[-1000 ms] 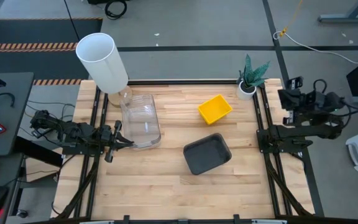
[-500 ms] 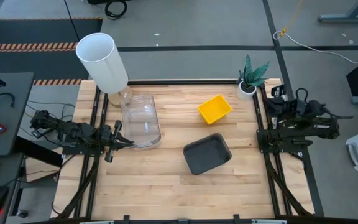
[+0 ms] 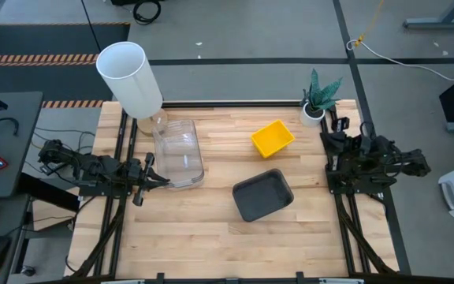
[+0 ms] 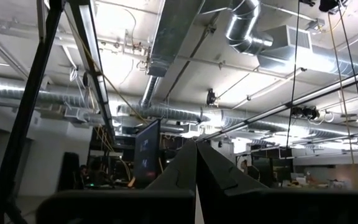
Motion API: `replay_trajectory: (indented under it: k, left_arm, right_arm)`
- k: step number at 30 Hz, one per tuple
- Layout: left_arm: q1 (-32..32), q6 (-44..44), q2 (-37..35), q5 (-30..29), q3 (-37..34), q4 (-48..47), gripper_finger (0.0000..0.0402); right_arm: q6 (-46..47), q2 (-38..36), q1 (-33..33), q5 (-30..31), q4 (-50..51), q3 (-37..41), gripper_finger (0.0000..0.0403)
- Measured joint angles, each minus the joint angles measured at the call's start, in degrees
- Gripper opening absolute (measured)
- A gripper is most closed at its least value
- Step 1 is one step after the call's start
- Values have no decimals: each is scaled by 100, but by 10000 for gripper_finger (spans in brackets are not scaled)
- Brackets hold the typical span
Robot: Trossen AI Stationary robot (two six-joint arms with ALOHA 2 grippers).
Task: Stack baskets by color
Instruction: Return to Home Position
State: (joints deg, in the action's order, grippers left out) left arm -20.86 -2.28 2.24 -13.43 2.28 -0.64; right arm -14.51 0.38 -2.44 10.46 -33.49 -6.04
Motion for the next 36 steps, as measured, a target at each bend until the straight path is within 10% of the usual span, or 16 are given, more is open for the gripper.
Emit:
replay_trajectory:
  k: [36]
  left_arm:
    - [2,0,0,0,0,0,33]
  right_arm:
    - [989,0,0,772,1434,402,5]
